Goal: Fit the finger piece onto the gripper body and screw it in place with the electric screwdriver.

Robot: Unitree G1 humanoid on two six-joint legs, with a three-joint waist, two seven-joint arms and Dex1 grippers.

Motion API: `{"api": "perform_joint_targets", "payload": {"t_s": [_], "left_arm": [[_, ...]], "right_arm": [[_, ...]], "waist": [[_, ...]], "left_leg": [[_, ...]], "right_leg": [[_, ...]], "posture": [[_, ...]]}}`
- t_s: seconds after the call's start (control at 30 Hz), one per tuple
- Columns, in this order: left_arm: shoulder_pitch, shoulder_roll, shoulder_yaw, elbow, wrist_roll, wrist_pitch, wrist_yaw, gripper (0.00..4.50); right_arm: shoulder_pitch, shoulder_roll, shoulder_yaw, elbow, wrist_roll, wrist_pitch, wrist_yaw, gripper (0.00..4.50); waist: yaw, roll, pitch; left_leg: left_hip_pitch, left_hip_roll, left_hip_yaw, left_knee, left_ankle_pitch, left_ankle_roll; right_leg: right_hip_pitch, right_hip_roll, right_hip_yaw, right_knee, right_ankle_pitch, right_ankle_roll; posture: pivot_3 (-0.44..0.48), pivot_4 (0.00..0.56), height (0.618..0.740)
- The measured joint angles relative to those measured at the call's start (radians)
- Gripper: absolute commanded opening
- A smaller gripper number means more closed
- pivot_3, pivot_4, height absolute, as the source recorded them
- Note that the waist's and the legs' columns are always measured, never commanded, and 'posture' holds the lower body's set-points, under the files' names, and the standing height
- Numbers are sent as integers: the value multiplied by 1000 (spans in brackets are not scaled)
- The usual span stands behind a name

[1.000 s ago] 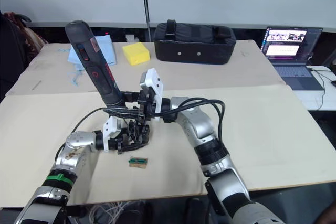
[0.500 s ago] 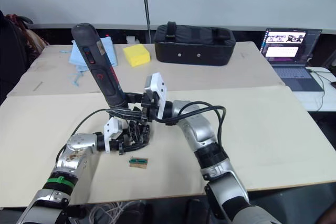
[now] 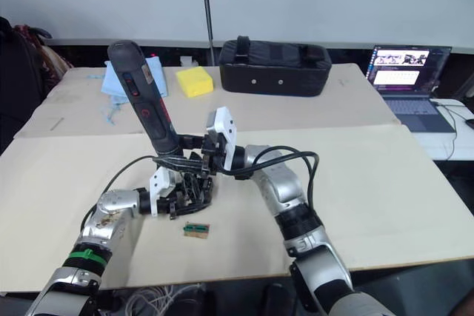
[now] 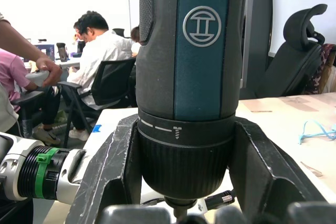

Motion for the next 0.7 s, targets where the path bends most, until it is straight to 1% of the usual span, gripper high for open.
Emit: {"api": "perform_joint_targets", "payload": {"t_s": [0.47,0.7], "left_arm": [[4,-4,1,0,4,-1,8,2381],[4,-6,1,2,7,-8,10,2381]], "right_arm": [[11,2,15,-10,-3,-7,-13,1904],[3,-21,4,-32,13,-3,28,1904]], "waist": [[1,0,-2],[2,0,-2]], "left_leg": [[3,0,0,0,0,0],[3,0,-1,0,0,0]], "right_leg": [[3,0,0,0,-5,0],[3,-1,0,-1,-5,0]], "posture": [[0,150,740],[0,150,740]]}}
